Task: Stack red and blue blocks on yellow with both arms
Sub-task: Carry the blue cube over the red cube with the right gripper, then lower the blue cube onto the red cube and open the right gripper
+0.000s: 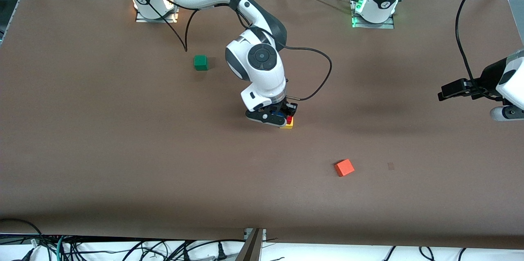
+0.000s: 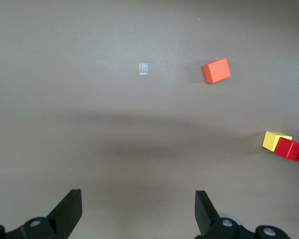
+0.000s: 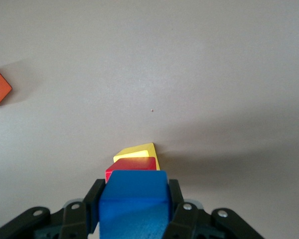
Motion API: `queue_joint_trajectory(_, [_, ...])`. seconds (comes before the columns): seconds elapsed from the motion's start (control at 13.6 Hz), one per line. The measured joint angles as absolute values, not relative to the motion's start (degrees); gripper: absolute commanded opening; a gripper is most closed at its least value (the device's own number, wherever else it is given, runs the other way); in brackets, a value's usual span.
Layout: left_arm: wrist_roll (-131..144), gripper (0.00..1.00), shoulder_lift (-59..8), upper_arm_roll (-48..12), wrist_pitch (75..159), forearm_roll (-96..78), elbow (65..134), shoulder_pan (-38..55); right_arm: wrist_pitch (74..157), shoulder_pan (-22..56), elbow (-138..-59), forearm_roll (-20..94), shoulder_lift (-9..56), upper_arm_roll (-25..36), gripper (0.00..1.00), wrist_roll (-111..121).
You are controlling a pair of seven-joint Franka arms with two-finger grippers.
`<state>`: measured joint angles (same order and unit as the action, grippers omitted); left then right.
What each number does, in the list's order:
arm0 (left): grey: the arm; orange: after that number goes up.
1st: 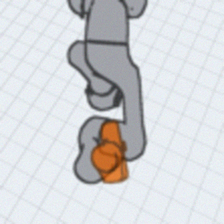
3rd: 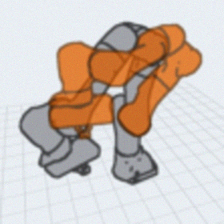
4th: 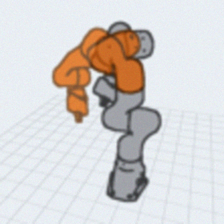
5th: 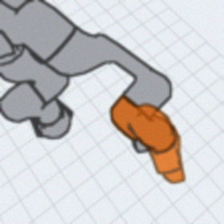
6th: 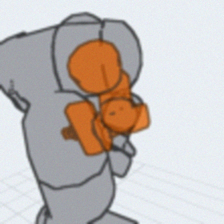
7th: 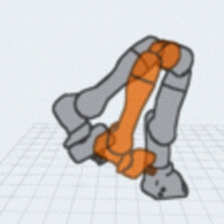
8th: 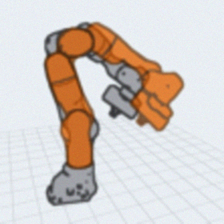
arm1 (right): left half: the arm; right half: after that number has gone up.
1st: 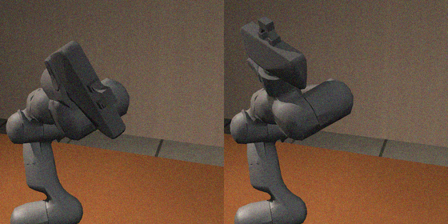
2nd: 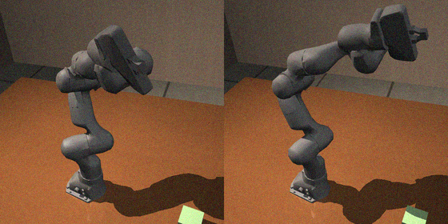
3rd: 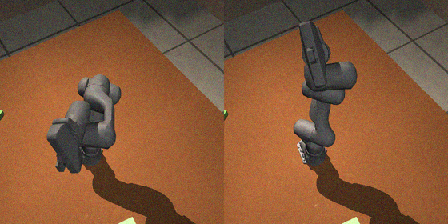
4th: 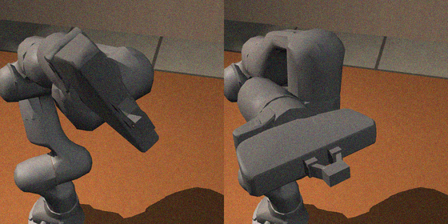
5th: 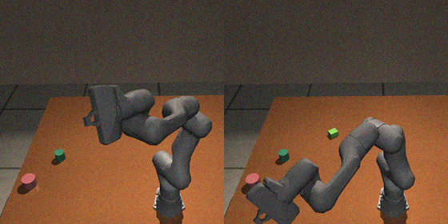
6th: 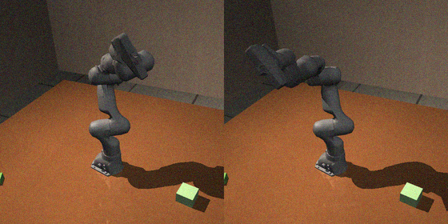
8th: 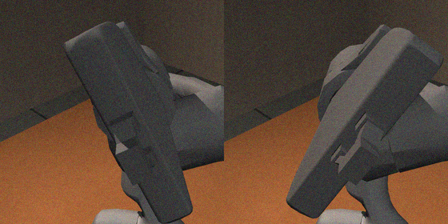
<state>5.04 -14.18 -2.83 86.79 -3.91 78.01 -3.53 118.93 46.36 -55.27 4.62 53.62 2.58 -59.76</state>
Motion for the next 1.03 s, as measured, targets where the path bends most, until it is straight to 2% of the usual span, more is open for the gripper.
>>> queue_joint_trajectory(0.51, [5.0, 1.0, -14.2, -2.8, 86.8, -3.9, 78.0, -3.5, 121.1, 48.2, -55.0, 3.5, 55.1, 3.1, 0.29, -62.2])
queue_joint_trajectory(0.66, [5.0, 1.0, -14.2, -2.8, 86.8, -3.9, 78.0, -3.5, 121.2, 48.2, -54.8, 3.5, 55.1, 3.2, 0.4, -62.2])
queue_joint_trajectory(0.88, [5.0, 1.0, -14.2, -2.8, 86.8, -3.9, 78.0, -3.5, 121.5, 48.2, -54.7, 3.5, 55.1, 3.2, 0.48, -62.2])
queue_joint_trajectory(0.95, [5.0, 1.0, -14.2, -2.8, 86.8, -3.9, 78.0, -3.5, 121.7, 48.2, -54.7, 3.5, 55.1, 3.2, 0.55, -62.3])
queue_joint_trajectory(1.03, [5.0, 1.0, -14.2, -2.8, 86.8, -3.9, 78.0, -3.5, 121.9, 48.2, -54.7, 3.5, 55.1, 3.2, 0.74, -62.5])
